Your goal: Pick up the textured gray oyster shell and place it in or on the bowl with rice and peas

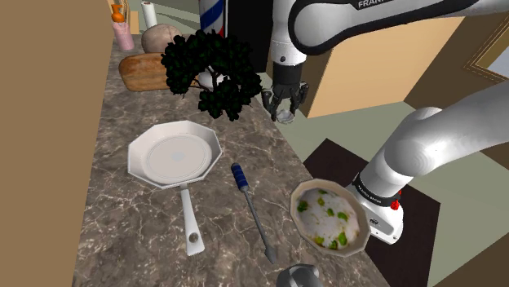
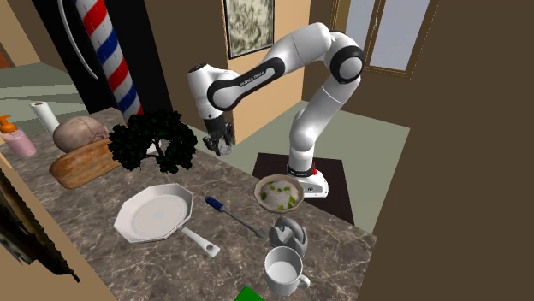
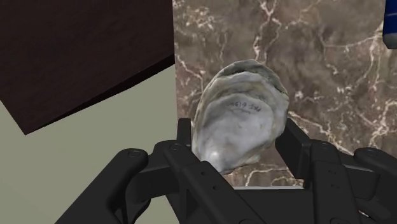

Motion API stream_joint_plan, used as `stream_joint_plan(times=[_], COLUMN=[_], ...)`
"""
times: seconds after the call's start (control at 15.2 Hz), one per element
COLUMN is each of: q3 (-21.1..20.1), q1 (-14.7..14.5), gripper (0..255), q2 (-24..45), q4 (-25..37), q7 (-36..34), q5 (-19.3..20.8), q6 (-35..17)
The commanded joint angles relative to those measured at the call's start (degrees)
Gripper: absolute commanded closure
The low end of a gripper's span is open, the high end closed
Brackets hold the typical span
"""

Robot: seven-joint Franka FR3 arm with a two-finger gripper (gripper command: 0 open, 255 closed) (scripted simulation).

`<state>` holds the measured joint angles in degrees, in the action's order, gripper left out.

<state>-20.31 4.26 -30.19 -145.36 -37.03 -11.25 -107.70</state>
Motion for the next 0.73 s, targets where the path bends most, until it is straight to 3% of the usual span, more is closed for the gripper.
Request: stream_joint_plan(times=[0.0,0.33,0.66], q3=[0.3,0.9,-1.6], q1=[0.0,0.1,-4.4], gripper=[255,255,255], q2=[-0.5,-1.4,-10.3], q4=[1.5,4.0,-1.4], q7=[0.0,-0.1,-3.9], q5=[0.2,0.5,-4.2], q6=[2.0,5.4,8.5])
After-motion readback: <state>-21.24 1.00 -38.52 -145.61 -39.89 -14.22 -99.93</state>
